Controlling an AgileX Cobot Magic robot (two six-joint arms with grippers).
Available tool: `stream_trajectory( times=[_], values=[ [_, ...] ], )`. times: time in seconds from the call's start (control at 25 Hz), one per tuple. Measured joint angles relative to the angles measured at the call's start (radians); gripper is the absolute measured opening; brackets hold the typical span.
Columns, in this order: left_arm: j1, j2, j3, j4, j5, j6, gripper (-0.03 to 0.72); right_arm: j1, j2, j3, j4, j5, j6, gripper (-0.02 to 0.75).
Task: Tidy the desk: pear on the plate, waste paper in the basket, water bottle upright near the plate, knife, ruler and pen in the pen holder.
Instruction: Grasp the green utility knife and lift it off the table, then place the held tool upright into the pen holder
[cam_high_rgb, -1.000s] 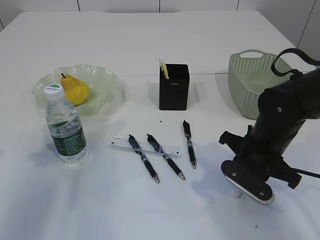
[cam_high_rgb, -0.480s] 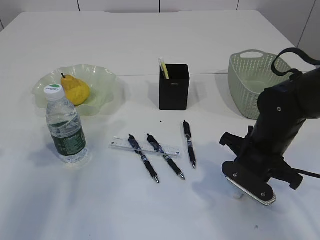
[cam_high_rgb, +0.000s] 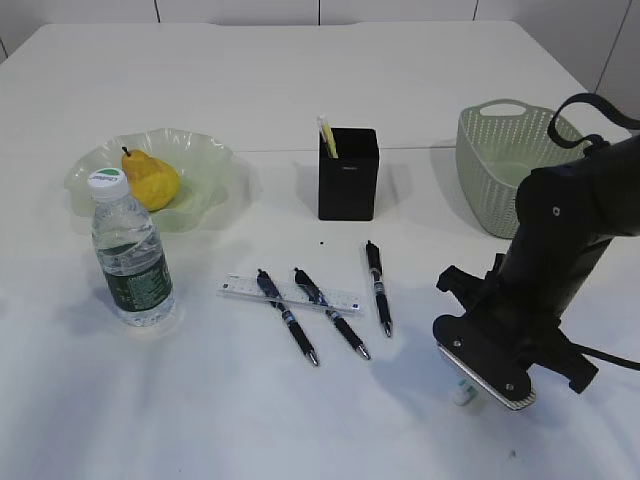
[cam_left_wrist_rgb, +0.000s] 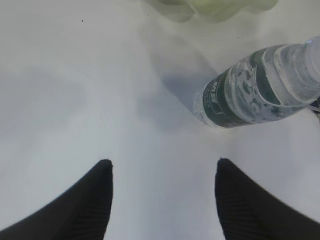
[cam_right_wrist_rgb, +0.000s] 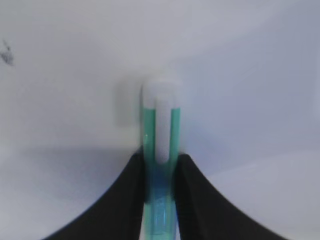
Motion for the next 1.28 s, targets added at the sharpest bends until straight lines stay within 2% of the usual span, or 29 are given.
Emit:
stream_trajectory(
  times=[0.6, 1.28],
  values=[
    [0.0, 0.0, 0.0, 0.0, 0.029, 0.0, 0.456, 0.0, -0.1, 0.009, 0.216, 0.025, 0.013, 0.147],
    [0.0, 0.0, 0.0, 0.0, 0.081, 0.0, 0.456, 0.0, -0.198, 0.01, 0.593, 0.028, 0.014, 0.146]
  ],
)
